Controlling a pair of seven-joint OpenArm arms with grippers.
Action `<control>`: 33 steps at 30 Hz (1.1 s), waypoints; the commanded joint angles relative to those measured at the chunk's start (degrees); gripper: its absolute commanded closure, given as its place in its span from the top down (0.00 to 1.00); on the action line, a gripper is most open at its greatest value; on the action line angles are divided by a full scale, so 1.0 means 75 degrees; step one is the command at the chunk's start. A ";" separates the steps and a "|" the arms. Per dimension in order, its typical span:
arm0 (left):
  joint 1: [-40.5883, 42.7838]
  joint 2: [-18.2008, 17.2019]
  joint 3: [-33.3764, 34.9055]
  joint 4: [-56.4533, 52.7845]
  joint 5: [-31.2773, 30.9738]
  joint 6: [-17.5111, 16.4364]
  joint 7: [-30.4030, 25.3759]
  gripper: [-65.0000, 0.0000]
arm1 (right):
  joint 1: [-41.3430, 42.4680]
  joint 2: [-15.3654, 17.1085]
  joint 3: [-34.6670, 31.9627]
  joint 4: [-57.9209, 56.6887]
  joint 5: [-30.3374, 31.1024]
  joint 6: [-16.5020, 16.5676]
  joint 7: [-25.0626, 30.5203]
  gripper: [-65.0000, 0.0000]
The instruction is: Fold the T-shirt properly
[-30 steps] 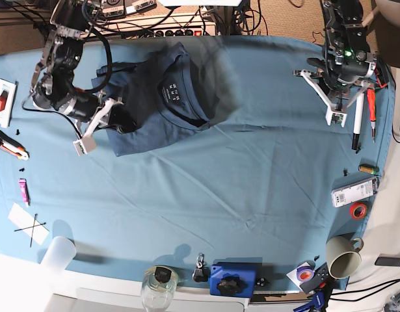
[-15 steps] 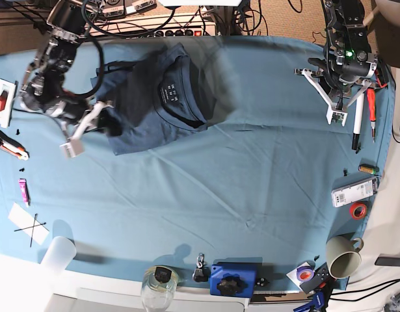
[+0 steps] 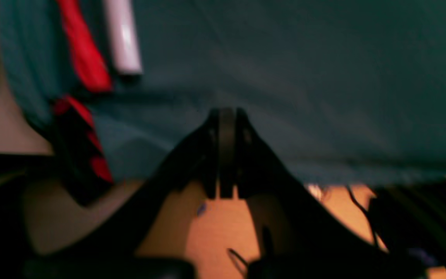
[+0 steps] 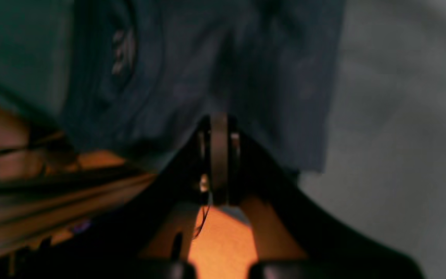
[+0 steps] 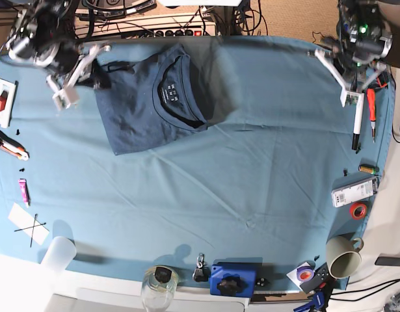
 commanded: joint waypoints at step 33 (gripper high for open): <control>0.2838 0.0606 -0.1839 -0.3194 -0.2906 -0.1408 -0.0927 0.00 | -0.2495 0.0111 -0.1614 -0.4357 -0.2294 0.0010 0.0825 0.00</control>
